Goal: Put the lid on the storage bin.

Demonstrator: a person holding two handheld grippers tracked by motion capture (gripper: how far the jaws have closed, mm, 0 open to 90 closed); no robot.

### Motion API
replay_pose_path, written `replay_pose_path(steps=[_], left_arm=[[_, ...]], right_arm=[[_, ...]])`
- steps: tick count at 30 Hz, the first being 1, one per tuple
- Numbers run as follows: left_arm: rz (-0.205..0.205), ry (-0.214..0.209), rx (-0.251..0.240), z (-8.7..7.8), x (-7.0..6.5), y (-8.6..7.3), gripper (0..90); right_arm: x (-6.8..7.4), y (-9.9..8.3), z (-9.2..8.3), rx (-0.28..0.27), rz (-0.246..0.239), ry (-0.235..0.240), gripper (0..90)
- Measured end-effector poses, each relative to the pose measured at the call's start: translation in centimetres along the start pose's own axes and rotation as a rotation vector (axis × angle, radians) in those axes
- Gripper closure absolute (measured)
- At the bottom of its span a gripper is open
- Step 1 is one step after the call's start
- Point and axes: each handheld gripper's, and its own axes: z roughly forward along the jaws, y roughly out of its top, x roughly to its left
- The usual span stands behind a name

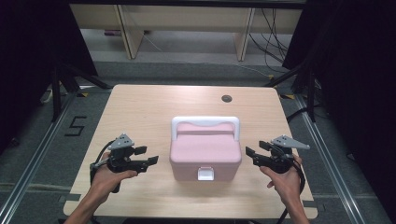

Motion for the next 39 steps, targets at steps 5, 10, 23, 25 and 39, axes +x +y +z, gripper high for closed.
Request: replay_pose_path(steps=[5, 10, 23, 25, 39], left_arm=[[0.036, 0.005, 0.013, -0.1, -0.4, -0.4, 31.2], [0.073, -0.011, 0.025, -0.2, -1.2, -1.1, 29.0], [0.106, -0.015, 0.040, -0.3, -1.9, -2.3, 25.8], [0.112, -0.015, 0.043, -0.3, -1.9, -2.5, 25.6], [0.171, -0.022, 0.069, -0.5, -2.7, -3.5, 25.0]], right_arm=[[-0.1, -0.4, 0.0, -0.008, -0.009, -0.010, 34.4], [0.1, -0.8, 0.0, -0.012, -0.013, -0.030, 33.3], [0.6, -2.0, -0.3, 0.017, -0.034, -0.014, 31.2], [0.7, -2.3, -0.2, 0.027, -0.027, -0.027, 30.8], [1.1, -4.9, -1.6, 0.039, -0.022, 0.002, 26.2]])
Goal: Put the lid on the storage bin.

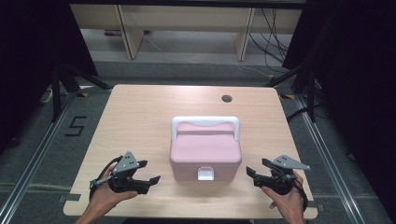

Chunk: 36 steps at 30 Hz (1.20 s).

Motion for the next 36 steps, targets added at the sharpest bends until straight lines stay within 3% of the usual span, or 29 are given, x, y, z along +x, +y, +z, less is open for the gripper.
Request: replay_pose_path(steps=[1, 2, 3, 5, 7, 8, 9, 10, 11, 14, 15, 16, 17, 18, 20, 21, 22, 24, 25, 26, 27, 30, 32, 33, 36], left_arm=[[-0.007, -0.006, -0.001, 0.0, -0.2, -0.1, 25.0], [-0.010, -0.003, -0.013, 0.1, -0.2, -0.3, 25.0], [0.002, -0.011, 0.007, 0.0, -0.3, -0.4, 24.9], [-0.016, -0.011, -0.010, 0.2, -0.6, -0.5, 24.9], [0.010, -0.020, 0.009, 0.0, -0.7, -0.8, 24.8], [0.010, -0.020, 0.009, 0.0, -0.7, -0.8, 24.7], [0.006, -0.019, -0.002, 0.0, -1.0, -1.0, 24.7], [-0.003, -0.017, -0.002, 0.0, -1.2, -1.0, 24.6], [0.017, -0.023, 0.007, -0.2, -1.1, -1.1, 24.5], [0.000, -0.030, -0.011, -0.1, -1.6, -1.5, 24.3], [0.020, -0.023, 0.000, -0.2, -1.6, -1.7, 24.3], [0.020, -0.023, 0.000, -0.2, -1.6, -1.7, 24.3], [0.022, -0.012, 0.002, -0.1, -1.8, -1.9, 24.3], [0.042, -0.007, 0.025, -0.2, -1.7, -2.2, 24.3], [0.025, -0.019, 0.004, 0.0, -1.9, -2.4, 24.4], [0.057, -0.012, 0.037, -0.2, -1.7, -2.5, 24.3], [0.041, -0.015, 0.025, -0.1, -1.9, -2.7, 24.4], [0.045, -0.017, 0.022, 0.1, -2.0, -2.9, 24.3], [0.063, -0.002, 0.044, 0.0, -2.0, -3.0, 24.4], [0.052, -0.003, 0.037, 0.1, -2.1, -3.1, 24.4], [0.057, -0.004, 0.053, 0.3, -2.2, -3.4, 24.3], [0.051, -0.012, 0.051, 0.5, -2.4, -3.5, 24.3], [0.068, -0.002, 0.069, 0.5, -2.4, -3.6, 24.4], [0.068, 0.001, 0.071, 0.6, -2.4, -3.6, 24.4], [0.071, 0.005, 0.072, 0.6, -2.4, -3.6, 24.4]], right_arm=[[0.0, -0.1, 0.0, 0.004, -0.005, -0.003, 25.8], [0.3, -0.2, -0.2, 0.013, 0.033, 0.012, 25.4], [0.3, -0.4, -0.3, 0.018, 0.007, 0.006, 24.7], [0.4, -0.5, -0.3, 0.017, 0.024, 0.008, 24.5], [0.5, -0.8, -0.5, 0.012, -0.019, 0.011, 23.1], [0.5, -0.8, -0.5, 0.012, -0.019, 0.011, 23.1], [0.9, -0.9, -0.6, 0.029, 0.011, 0.022, 22.8], [0.9, -1.1, -0.5, 0.030, -0.023, 0.030, 22.3], [1.2, -1.2, -0.5, 0.022, -0.015, 0.029, 21.7], [1.4, -1.6, -0.6, 0.041, -0.057, 0.041, 20.3], [1.5, -1.7, -0.7, 0.051, -0.067, 0.042, 19.4], [1.8, -1.8, -0.7, 0.057, -0.038, 0.057, 19.4], [1.8, -1.8, -0.7, 0.057, -0.038, 0.057, 19.4], [1.9, -1.9, -0.8, 0.057, -0.057, 0.059, 18.8], [2.1, -2.0, -0.8, 0.056, -0.039, 0.067, 18.3], [1.9, -2.0, -0.8, 0.047, -0.074, 0.060, 17.6], [2.2, -2.1, -0.9, 0.062, -0.045, 0.070, 17.5], [2.0, -2.3, -0.8, 0.047, -0.080, 0.062, 17.5], [2.1, -2.5, -0.8, 0.062, -0.060, 0.080, 17.5], [2.1, -2.5, -0.8, 0.062, -0.060, 0.080, 17.5], [2.1, -2.8, -0.8, 0.072, -0.077, 0.075, 17.5], [2.3, -3.1, -0.7, 0.080, -0.065, 0.075, 17.4], [2.2, -3.2, -0.7, 0.088, -0.092, 0.075, 17.2], [2.4, -3.3, -0.9, 0.110, -0.069, 0.084, 17.0], [2.4, -3.5, -0.8, 0.108, -0.089, 0.087, 17.0]])
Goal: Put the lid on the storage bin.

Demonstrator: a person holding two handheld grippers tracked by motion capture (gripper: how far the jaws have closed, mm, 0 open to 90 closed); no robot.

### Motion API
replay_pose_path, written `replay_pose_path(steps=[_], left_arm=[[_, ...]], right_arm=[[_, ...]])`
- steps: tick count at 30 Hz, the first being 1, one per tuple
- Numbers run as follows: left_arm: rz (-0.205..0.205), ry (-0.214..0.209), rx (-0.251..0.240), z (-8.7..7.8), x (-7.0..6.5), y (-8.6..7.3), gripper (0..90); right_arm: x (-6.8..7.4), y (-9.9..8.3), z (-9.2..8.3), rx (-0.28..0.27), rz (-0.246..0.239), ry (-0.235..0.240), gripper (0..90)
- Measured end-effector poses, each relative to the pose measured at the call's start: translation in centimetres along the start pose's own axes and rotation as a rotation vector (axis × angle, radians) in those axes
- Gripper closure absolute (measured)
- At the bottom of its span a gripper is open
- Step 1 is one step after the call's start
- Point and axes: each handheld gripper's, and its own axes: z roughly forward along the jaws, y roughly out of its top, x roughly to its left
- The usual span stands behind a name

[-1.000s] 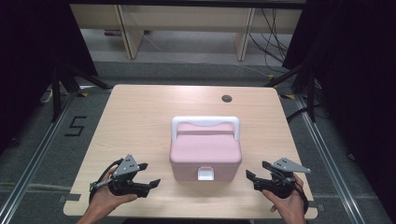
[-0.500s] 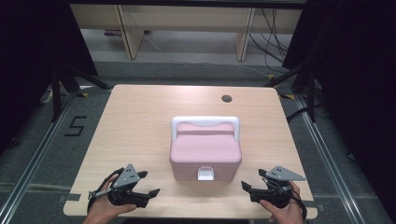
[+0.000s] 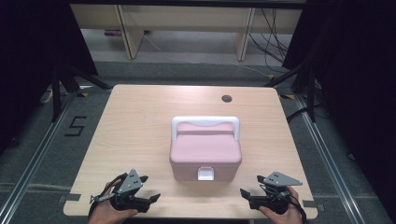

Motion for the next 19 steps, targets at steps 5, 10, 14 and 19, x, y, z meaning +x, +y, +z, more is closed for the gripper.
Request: replay_pose_path(steps=[5, 10, 14, 19], left_arm=[[-0.002, -0.006, 0.004, -0.01, -0.09, -0.03, 24.2], [-0.005, -0.016, 0.000, -0.02, -0.11, -0.03, 23.4], [-0.012, -0.012, -0.001, 0.01, -0.06, -0.09, 22.3], [-0.002, -0.002, 0.009, -0.04, 0.15, -0.14, 21.1]], right_arm=[[0.24, -0.45, 0.12, 0.032, 0.024, 0.020, 16.9], [0.50, -0.77, 0.40, 0.070, 0.014, 0.027, 16.8], [1.01, -1.02, 0.69, 0.100, 0.008, 0.036, 16.8], [0.66, -1.03, 0.88, 0.105, -0.057, 0.036, 16.8]])
